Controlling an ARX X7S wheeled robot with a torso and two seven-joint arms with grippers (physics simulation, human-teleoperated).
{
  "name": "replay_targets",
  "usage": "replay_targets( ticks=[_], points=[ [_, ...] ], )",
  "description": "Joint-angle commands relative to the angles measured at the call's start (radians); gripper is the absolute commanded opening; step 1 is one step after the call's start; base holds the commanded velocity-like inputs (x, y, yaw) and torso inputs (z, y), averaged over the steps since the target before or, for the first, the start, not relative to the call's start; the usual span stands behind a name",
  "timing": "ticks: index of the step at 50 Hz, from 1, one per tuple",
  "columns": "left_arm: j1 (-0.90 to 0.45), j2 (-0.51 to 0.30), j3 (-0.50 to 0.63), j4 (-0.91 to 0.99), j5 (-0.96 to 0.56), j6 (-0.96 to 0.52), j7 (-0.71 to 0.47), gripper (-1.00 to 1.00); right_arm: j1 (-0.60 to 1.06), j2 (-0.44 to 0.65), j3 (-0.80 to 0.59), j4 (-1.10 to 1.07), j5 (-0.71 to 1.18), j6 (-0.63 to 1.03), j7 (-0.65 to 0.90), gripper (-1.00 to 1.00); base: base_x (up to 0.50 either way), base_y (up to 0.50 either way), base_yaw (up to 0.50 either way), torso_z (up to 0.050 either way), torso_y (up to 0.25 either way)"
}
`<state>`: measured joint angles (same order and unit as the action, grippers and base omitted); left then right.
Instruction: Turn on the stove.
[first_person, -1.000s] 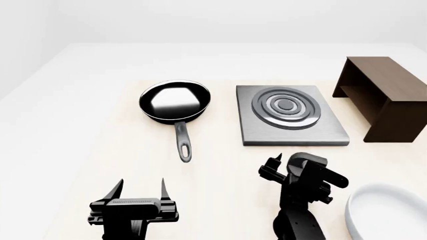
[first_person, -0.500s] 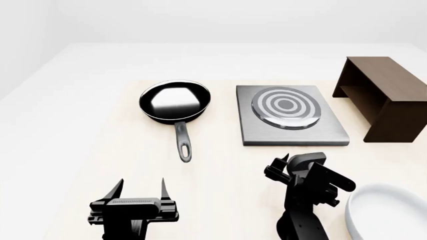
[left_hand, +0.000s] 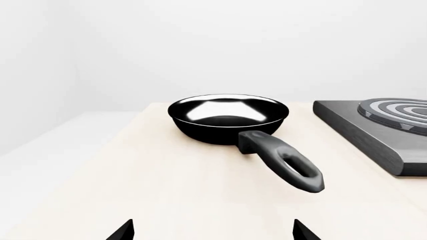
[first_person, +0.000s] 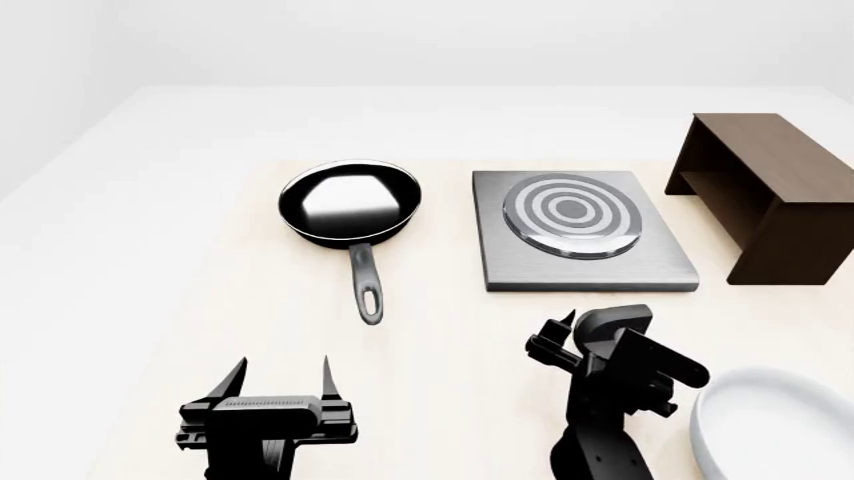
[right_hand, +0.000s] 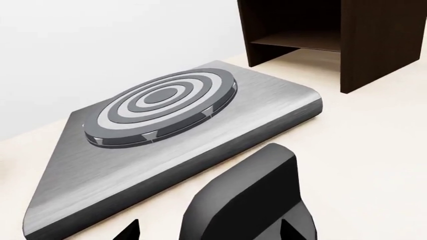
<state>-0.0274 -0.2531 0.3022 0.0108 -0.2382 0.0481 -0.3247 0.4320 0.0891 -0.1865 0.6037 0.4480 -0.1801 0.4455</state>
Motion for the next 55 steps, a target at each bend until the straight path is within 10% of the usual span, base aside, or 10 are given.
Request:
replay_targets(
  ticks=[1, 19, 40, 55],
  points=[
    [-0.001, -0.003, 0.004, -0.003, -0.004, 0.004, -0.002, 1.00, -0.040, 0.010, -0.013, -0.110, 0.017, 0.034, 0.036, 1.00, 0.00, 0.00, 0.00, 0.000, 0.000],
    [-0.003, -0.008, 0.010, -0.005, -0.009, 0.008, -0.006, 1.00, -0.129, 0.047, -0.057, -0.299, 0.040, 0.094, 0.056, 1.00, 0.00, 0.00, 0.00, 0.000, 0.000],
    [-0.008, -0.012, 0.016, -0.007, -0.020, 0.012, -0.007, 1.00, -0.397, 0.282, -0.109, -1.096, 0.111, 0.216, 0.106, 1.00, 0.00, 0.00, 0.00, 0.000, 0.000],
    [-0.011, -0.016, 0.020, -0.009, -0.024, 0.012, -0.011, 1.00, -0.675, 0.401, 0.034, -1.392, 0.019, -0.027, 0.072, 1.00, 0.00, 0.00, 0.00, 0.000, 0.000]
  ],
)
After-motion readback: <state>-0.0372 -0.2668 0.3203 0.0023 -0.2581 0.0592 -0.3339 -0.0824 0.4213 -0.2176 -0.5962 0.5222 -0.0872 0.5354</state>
